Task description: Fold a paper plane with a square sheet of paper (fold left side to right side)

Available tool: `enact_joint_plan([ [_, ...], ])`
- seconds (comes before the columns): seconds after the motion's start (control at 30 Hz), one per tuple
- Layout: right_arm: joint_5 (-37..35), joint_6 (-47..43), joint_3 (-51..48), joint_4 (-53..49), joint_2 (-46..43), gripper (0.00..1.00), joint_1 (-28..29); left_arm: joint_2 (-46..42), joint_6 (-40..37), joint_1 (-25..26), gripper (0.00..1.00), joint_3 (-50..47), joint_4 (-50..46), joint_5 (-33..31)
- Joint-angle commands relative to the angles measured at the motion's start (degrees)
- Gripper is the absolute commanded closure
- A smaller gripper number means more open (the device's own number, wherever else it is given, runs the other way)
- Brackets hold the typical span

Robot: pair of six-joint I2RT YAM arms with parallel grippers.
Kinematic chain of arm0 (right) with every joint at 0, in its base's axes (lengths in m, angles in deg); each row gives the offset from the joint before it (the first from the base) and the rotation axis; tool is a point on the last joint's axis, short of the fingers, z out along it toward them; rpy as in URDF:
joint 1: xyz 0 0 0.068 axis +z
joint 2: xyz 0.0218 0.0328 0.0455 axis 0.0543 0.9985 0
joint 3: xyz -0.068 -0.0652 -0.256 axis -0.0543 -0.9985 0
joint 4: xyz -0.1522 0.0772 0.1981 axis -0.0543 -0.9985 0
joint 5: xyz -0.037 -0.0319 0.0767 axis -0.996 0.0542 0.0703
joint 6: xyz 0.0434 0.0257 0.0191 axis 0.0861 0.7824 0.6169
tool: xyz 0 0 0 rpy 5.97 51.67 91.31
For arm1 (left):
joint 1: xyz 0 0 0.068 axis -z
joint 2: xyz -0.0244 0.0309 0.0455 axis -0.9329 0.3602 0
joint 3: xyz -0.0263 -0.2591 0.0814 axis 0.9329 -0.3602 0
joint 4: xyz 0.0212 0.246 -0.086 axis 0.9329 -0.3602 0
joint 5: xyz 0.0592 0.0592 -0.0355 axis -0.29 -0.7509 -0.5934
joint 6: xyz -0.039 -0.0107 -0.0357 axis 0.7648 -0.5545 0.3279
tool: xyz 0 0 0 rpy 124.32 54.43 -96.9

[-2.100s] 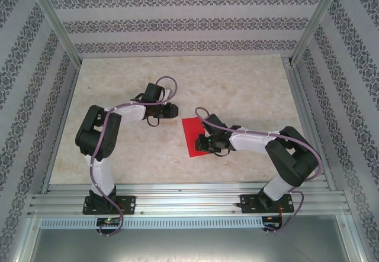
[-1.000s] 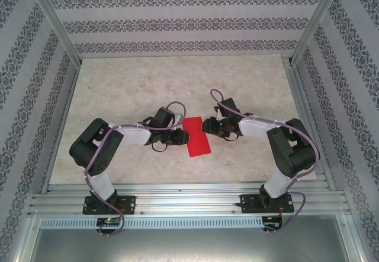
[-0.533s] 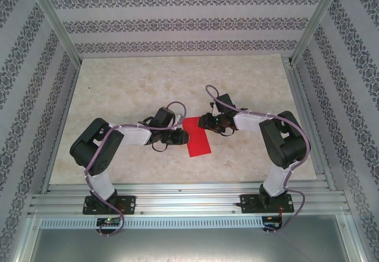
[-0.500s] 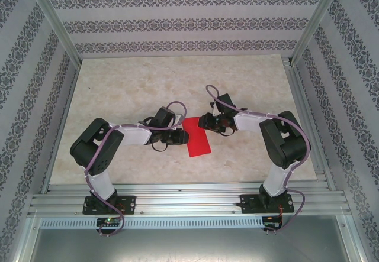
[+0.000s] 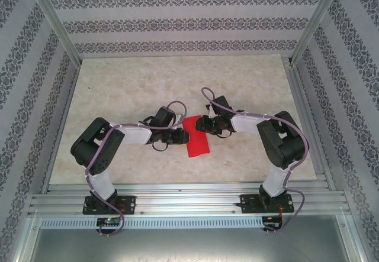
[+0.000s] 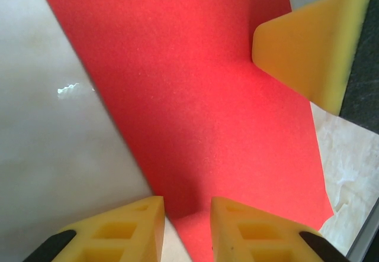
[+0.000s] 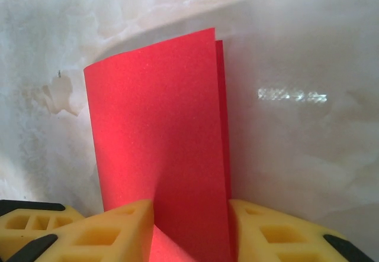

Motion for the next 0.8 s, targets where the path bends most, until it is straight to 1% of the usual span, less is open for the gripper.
enact_joint_plan([
  [0.0,0.7,0.3,-1.5,-0.2,-1.9,0.62,0.4,2.6,-0.4,1.0,0.71,1.1,-0.4,-2.0],
  [0.17,0.7,0.8,-2.3,-1.1,-5.0,0.63,0.3,3.0,-0.9,1.0,0.71,1.5,-1.1,-2.3],
  [0.3,0.5,0.8,-2.5,-2.5,-6.7,0.69,0.4,3.3,-1.0,1.0,0.71,1.7,-1.1,-2.4],
  [0.47,0.5,1.3,-3.3,-3.3,-7.4,0.71,0.6,3.3,-1.2,1.0,0.71,1.6,-1.3,-2.6],
  [0.53,0.5,1.9,-4.0,-3.2,-7.6,0.74,0.6,3.0,-1.5,1.1,0.71,1.6,-1.5,-2.8],
  [0.63,1.2,3.7,-5.2,-2.2,-8.0,0.8,0.6,1.1,-2.6,1.0,0.7,1.3,-1.8,-3.8],
  [0.77,1.8,6.5,-6.6,-0.9,-9.2,0.85,0.6,-5.0,-5.4,1.2,0.64,-0.8,-1.3,-6.2],
])
